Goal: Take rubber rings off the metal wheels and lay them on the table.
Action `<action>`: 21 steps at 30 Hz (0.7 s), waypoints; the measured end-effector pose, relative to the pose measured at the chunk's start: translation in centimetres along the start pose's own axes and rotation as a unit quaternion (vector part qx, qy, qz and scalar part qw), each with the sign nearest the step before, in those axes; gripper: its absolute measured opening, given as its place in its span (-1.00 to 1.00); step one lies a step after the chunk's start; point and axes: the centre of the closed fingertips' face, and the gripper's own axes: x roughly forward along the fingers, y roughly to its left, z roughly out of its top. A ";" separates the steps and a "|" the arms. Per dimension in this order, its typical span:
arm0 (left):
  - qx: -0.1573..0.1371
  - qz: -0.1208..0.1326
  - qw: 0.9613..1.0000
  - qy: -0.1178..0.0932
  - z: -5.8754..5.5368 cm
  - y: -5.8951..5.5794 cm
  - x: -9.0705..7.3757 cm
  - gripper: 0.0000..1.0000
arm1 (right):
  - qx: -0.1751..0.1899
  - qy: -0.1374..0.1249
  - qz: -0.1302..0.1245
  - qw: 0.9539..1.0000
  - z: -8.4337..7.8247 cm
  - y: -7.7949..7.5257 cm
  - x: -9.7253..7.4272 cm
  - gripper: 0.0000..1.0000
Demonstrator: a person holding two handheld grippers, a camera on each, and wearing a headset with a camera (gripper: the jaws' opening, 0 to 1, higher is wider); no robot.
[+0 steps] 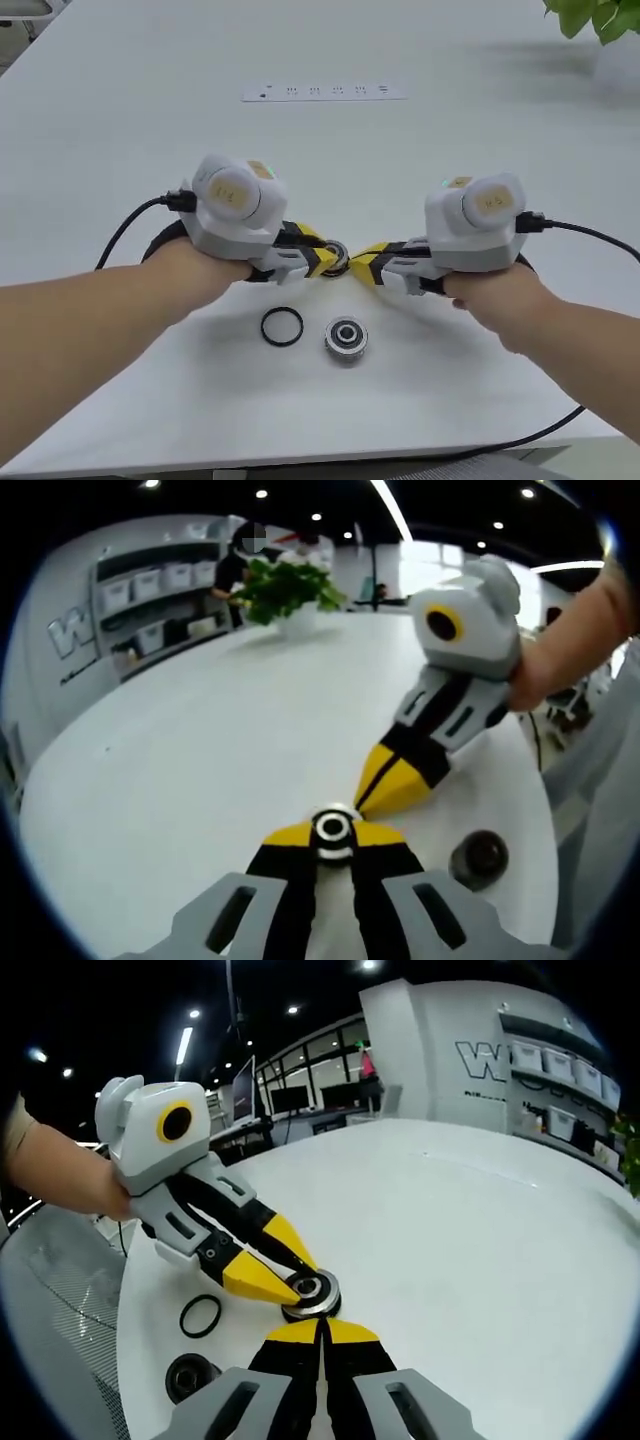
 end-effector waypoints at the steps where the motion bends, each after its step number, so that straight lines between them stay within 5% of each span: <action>1: -0.001 0.001 1.000 0.000 0.0 0.0 0.0 -0.76 | 0.011 -0.002 0.001 1.000 0.0 0.0 0.0 -1.00; 9: -0.004 0.003 1.000 0.000 -0.1 0.1 0.1 -0.76 | 0.068 -0.024 0.005 0.997 0.5 -0.8 -0.1 -1.00; 21: -0.007 0.002 1.000 0.000 -0.2 0.3 0.2 -0.77 | 0.085 -0.038 0.015 0.996 1.0 -0.1 -0.1 -1.00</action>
